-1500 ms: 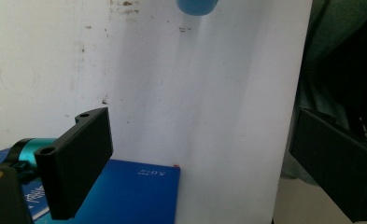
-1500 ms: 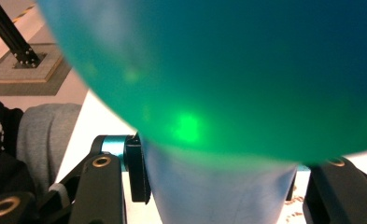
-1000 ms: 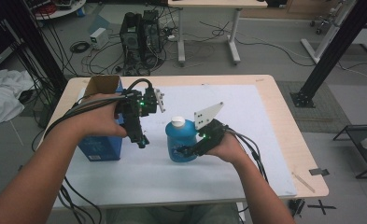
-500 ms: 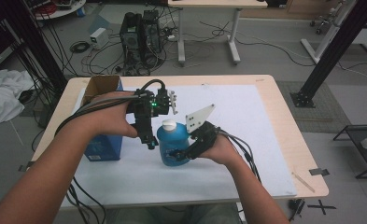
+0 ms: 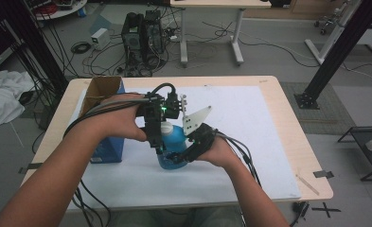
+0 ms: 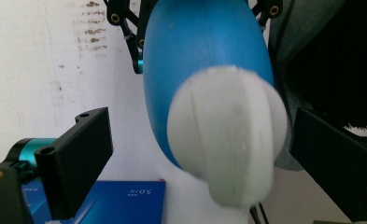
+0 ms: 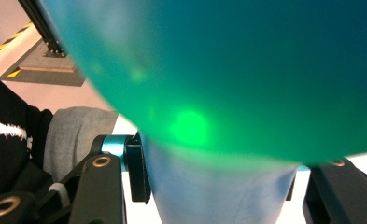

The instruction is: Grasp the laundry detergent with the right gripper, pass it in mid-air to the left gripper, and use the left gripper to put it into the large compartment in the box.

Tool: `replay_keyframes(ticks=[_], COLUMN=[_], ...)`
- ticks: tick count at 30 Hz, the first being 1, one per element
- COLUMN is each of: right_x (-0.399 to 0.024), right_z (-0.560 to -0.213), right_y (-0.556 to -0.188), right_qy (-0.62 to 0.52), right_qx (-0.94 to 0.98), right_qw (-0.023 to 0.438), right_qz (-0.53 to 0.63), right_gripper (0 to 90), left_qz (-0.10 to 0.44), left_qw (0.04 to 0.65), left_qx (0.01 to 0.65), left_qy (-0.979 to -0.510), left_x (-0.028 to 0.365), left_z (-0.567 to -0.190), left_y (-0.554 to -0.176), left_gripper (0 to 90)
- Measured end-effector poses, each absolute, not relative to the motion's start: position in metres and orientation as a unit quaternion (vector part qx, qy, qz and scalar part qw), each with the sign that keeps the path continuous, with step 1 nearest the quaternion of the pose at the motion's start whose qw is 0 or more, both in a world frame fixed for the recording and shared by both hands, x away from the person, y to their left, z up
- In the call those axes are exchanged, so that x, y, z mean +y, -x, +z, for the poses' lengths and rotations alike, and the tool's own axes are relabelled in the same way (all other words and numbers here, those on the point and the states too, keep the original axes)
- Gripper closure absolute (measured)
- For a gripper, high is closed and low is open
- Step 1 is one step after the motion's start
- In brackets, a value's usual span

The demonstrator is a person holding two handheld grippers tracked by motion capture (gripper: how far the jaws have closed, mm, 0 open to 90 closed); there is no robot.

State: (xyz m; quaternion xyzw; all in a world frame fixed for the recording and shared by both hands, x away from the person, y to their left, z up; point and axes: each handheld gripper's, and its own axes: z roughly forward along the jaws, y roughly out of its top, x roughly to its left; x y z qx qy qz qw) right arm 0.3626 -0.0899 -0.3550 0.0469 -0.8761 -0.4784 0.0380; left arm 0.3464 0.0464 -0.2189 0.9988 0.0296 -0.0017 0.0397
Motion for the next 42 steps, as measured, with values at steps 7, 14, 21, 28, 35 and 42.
replay_keyframes(ticks=[7,14,21,28,35,42], right_x=[-0.086,-0.079,-0.08,-0.082,-0.081,-0.081], right_z=[-0.353,-0.353,-0.352,-0.351,-0.351,-0.352], right_y=[-0.36,-0.358,-0.361,-0.358,-0.36,-0.362], right_qy=[-0.042,-0.041,-0.05,-0.037,-0.053,-0.053], right_qx=[-0.877,-0.869,-0.867,-0.873,-0.874,-0.873], right_qw=[0.046,0.049,0.041,0.06,0.058,0.059], right_qz=[-0.476,-0.491,-0.493,-0.483,-0.48,-0.48], right_gripper=[44.8,44.8,44.8,44.8,44.8,44.8], left_qz=[-0.003,0.007,-0.01,-0.008,-0.01,-0.018], left_qw=[0.035,0.021,0.001,-0.004,-0.012,-0.017], left_qx=[0.028,0.035,0.028,0.03,0.023,0.028], left_qy=[-0.999,-0.999,-1.0,-1.0,-1.0,-0.999], left_x=[0.038,0.033,0.033,0.032,0.031,0.031], left_z=[-0.221,-0.223,-0.229,-0.232,-0.233,-0.235], left_y=[-0.346,-0.347,-0.351,-0.352,-0.353,-0.355], left_gripper=[6.1,6.1,7.4,8.4,13.0,17.7])
